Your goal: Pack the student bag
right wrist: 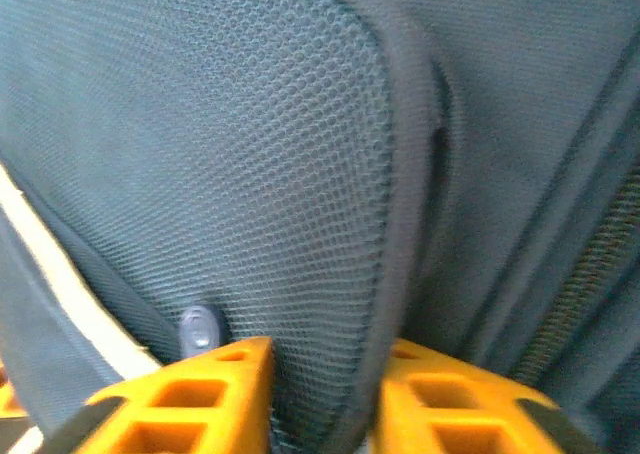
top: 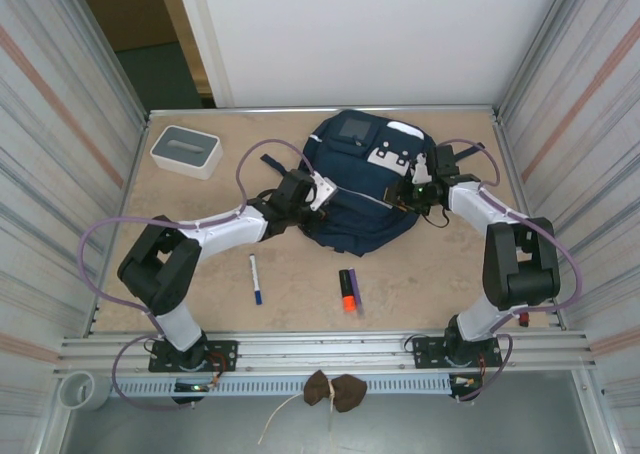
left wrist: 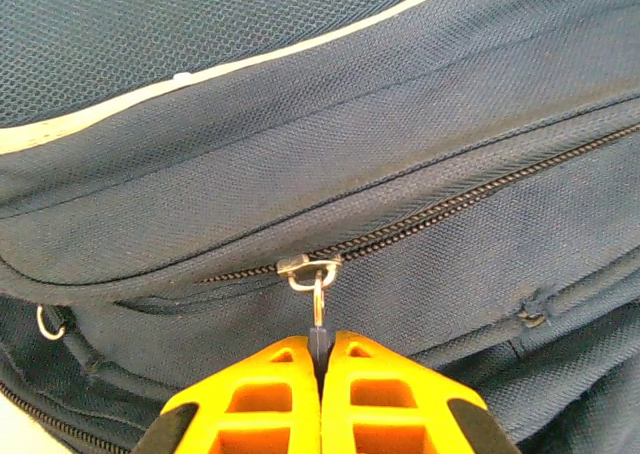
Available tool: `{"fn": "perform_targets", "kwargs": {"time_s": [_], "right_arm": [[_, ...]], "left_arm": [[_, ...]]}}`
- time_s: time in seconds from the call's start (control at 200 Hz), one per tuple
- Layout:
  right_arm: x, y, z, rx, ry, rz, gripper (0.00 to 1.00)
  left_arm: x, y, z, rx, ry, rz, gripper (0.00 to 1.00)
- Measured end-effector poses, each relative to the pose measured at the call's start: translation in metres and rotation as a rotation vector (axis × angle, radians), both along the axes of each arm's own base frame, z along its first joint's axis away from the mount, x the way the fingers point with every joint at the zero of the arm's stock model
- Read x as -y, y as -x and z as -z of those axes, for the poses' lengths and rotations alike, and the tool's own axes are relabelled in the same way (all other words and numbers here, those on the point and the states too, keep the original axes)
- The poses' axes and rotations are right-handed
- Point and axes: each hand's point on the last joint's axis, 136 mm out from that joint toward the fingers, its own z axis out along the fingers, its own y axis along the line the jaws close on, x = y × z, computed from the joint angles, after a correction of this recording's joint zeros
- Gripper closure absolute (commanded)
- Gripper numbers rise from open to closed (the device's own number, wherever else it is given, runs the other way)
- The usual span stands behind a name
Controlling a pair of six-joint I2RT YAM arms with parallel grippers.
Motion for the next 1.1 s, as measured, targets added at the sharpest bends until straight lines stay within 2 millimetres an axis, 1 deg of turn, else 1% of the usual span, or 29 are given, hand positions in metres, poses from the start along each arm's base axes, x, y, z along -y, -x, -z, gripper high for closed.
{"fn": "perform_targets", "kwargs": {"time_s": [0.085, 0.16, 0.245, 0.321, 0.456, 0.541, 0.641, 0.786, 0.902, 1.097], "right_arm": [[0.002, -0.003, 0.000, 0.000, 0.023, -0.017, 0.96], [-0.001, -0.007, -0.003, 0.004, 0.032, -0.038, 1.00], [-0.008, -0.017, -0.010, 0.025, 0.044, -0.077, 1.00], [-0.020, -0.025, -0.014, 0.046, 0.051, -0.123, 1.00], [-0.045, -0.035, -0.017, 0.067, 0.064, -0.208, 1.00], [-0.051, -0.037, -0.017, 0.076, 0.070, -0.239, 1.00], [-0.047, -0.038, -0.017, 0.075, 0.080, -0.248, 1.00], [-0.026, -0.051, -0.016, 0.045, 0.091, -0.216, 0.99], [-0.011, -0.062, -0.013, 0.015, 0.106, -0.201, 0.95], [-0.003, -0.068, -0.013, -0.012, 0.152, -0.202, 0.91]], "left_arm": [[-0.012, -0.007, 0.002, 0.000, -0.016, -0.035, 1.00], [-0.025, -0.016, 0.003, 0.001, -0.027, -0.074, 1.00], [-0.041, -0.027, 0.003, 0.004, -0.035, -0.120, 1.00], [-0.051, -0.032, 0.003, 0.008, -0.041, -0.149, 1.00], [-0.069, -0.031, 0.002, 0.016, -0.056, -0.189, 1.00], [-0.074, -0.029, 0.002, 0.012, -0.061, -0.196, 1.00], [-0.074, -0.026, 0.004, -0.002, -0.065, -0.189, 1.00], [-0.071, -0.025, 0.005, -0.006, -0.061, -0.174, 1.00], [-0.064, -0.026, 0.001, 0.003, -0.052, -0.147, 1.00], [-0.061, -0.028, 0.003, 0.008, -0.063, -0.131, 1.00]]}}
